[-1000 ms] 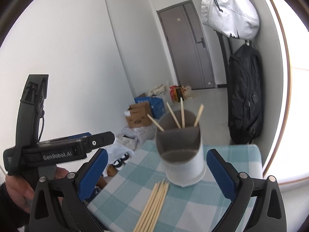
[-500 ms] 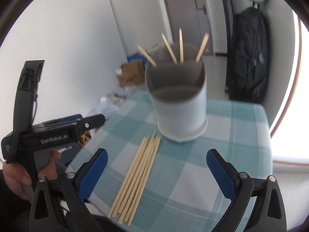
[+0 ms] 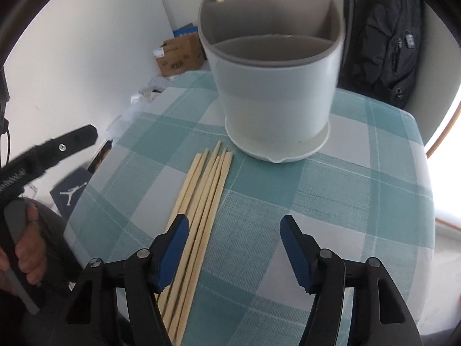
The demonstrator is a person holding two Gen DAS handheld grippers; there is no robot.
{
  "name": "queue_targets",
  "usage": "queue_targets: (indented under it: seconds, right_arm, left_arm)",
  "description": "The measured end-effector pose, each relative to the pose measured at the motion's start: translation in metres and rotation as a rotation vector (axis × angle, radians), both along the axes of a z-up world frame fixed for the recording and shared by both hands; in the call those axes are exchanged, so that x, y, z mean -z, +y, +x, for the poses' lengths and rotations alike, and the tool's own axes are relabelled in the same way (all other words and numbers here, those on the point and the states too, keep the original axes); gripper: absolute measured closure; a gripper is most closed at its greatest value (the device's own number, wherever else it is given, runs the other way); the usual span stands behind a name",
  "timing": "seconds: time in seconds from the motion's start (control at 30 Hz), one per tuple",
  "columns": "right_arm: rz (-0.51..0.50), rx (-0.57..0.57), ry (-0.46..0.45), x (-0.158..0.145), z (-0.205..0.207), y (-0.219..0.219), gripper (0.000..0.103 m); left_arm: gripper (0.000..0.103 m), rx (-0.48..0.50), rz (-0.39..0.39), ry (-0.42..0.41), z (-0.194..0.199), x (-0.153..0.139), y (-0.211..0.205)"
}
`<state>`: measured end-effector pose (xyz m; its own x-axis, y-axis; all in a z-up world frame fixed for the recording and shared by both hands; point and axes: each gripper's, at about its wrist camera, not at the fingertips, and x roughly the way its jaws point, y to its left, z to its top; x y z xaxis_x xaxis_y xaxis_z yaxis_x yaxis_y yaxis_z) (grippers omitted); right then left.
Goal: Organize utensils
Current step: 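Lower the right gripper onto the chopstick pile and grasp one chopstick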
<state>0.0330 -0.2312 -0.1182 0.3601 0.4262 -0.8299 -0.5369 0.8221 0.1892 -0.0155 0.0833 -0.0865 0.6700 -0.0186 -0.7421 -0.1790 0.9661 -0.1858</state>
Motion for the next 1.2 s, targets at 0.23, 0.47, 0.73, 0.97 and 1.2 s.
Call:
queue_targets:
  seconds: [0.23,0.47,0.73,0.97,1.2]
  right_arm:
    - [-0.120,-0.032,-0.002,0.007,0.006,0.019,0.055]
    - [-0.160,-0.056,-0.012,0.003,0.007,0.031,0.062]
    - [-0.186,-0.066,0.003,0.000,0.014,0.034,0.076]
    - [-0.230,-0.053,0.010,0.004,0.025,0.053,0.075]
    - [-0.177,-0.010,0.048,0.004,0.021,0.038,0.096]
  left_arm:
    - [0.019,-0.031,-0.049,0.029,0.010,0.006,0.008]
    - [0.019,-0.043,-0.054,0.039,0.015,0.007,0.011]
    - [0.019,-0.075,-0.073,0.039,0.016,0.004,0.017]
    - [0.019,-0.101,-0.069,0.056,0.020,0.008,0.020]
    - [0.019,-0.084,-0.030,0.054,0.023,0.008,0.016]
